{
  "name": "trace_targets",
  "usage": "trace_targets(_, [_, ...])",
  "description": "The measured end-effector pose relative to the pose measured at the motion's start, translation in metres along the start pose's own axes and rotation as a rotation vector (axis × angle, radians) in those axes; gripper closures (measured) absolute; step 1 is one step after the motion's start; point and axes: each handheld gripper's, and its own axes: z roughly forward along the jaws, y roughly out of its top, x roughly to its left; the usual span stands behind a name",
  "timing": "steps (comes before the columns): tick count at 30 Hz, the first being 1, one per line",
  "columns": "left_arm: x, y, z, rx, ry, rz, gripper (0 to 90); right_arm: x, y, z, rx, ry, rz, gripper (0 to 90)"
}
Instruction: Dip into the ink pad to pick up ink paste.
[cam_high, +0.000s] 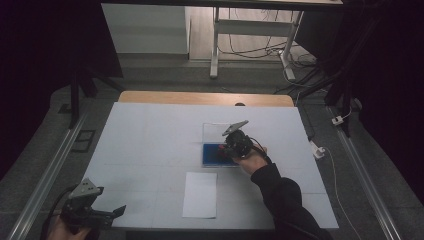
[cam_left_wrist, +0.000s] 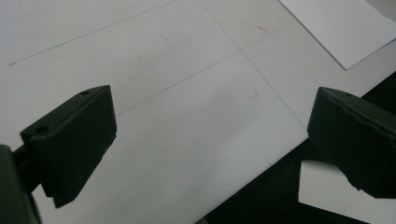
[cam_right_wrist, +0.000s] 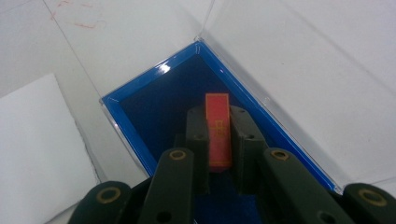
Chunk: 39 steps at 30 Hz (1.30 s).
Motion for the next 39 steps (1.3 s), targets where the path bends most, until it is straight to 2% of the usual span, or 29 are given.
trace_targets(11, [-0.001,0.001,0.001,0.01,0.005,0.005,1.6,0.003,-0.003,0.001,-0.012,-0.015,0.001,80.3])
trace_targets(14, [-0.001,0.001,0.002,0.013,0.004,0.004,1.7,0.006,-0.002,0.002,-0.008,-0.031,-0.024,80.3])
trace_targets(15, [-0.001,0.001,0.002,0.014,0.003,0.005,1.7,0.01,-0.002,0.002,-0.003,-0.055,-0.054,80.3])
trace_targets(18, [-0.001,0.002,0.002,0.016,0.005,0.007,1.7,0.015,-0.001,0.003,0.001,-0.08,-0.082,80.2])
trace_targets(21, [-0.001,0.002,0.003,0.018,0.003,0.009,1.7,0.014,-0.002,0.003,-0.004,-0.075,-0.071,80.3])
trace_targets(22, [-0.001,0.002,0.003,0.018,0.003,0.009,1.7,0.008,-0.004,0.002,-0.019,-0.039,-0.03,80.3])
trace_targets(27, [0.001,0.002,0.002,0.013,-0.002,-0.002,1.7,-0.002,-0.008,0.002,-0.047,0.014,0.024,80.3])
trace_targets(30, [0.0,0.002,0.002,0.016,-0.003,0.0,1.7,-0.002,-0.008,0.002,-0.049,0.011,0.022,80.3])
trace_targets(32, [0.0,0.002,0.003,0.016,-0.002,0.002,1.7,0.006,-0.006,0.003,-0.038,-0.031,-0.019,80.3])
trace_targets(35, [0.0,0.002,0.003,0.016,-0.002,0.003,1.7,0.011,-0.005,0.003,-0.03,-0.057,-0.044,80.2])
trace_targets(38, [0.0,0.002,0.002,0.015,-0.003,0.004,1.7,0.008,-0.004,0.002,-0.027,-0.04,-0.015,79.9])
trace_targets(39, [0.0,0.002,0.002,0.014,-0.004,0.003,1.7,0.008,-0.004,0.002,-0.025,-0.04,-0.019,79.8])
